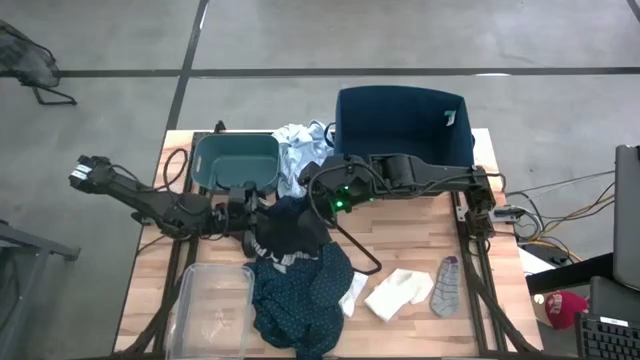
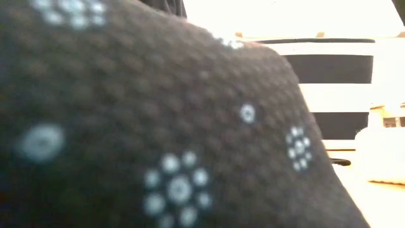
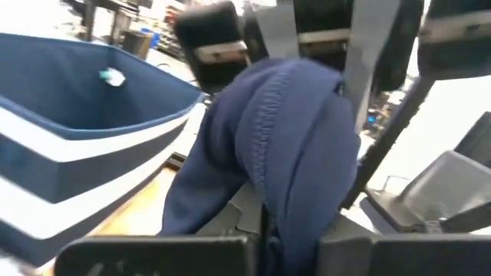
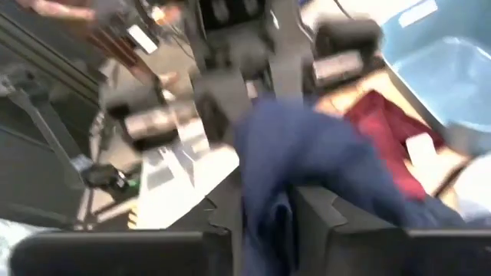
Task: Pick & Place Cloths
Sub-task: Put the dark blue boxers into the green bin
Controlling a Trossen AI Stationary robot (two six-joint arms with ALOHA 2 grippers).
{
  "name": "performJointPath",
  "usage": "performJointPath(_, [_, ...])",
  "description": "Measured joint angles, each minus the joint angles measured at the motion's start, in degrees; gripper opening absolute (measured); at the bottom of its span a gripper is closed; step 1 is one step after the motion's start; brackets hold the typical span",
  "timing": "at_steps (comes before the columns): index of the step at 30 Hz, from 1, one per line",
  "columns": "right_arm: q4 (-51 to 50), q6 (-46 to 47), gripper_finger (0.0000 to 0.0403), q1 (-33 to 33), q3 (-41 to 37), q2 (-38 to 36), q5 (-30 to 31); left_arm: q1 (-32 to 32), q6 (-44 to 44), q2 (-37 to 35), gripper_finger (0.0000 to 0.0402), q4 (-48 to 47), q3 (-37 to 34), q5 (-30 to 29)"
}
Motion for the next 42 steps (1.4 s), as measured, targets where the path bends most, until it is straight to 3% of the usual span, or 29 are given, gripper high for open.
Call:
performJointPath(9, [-16.2,1.2,0.0166,0.4,0.0,-1.1,6.2,0.0,0.3,-11.6,0.0025,-14.1,0.0,-14.8])
performJointPath(21, [-18.5,1.8,0.0219,1.2,-0.2,-1.2,9.1,0.0,18.5,-22.0,0.0029,-19.0,0.0,-49.9])
performJointPath(24, [-18.4,1.8,0.0221,1.3,-0.3,-1.2,9.0,0.5,21.1,-23.4,0.0032,-19.2,0.0,-55.8])
performJointPath(29, [-18.3,1.8,0.0213,1.3,-0.3,-1.2,10.6,3.6,20.3,-25.5,0.0031,-23.8,0.0,-57.6])
performJointPath(33, [-18.0,1.7,0.0204,1.3,-0.3,-1.1,10.8,7.5,16.6,-27.0,0.0031,-27.6,-1.5,-55.5])
performJointPath(42, [-15.8,1.6,0.0189,1.3,-0.3,-1.1,10.9,19.8,8.3,-27.5,0.003,-30.6,-6.1,-33.3])
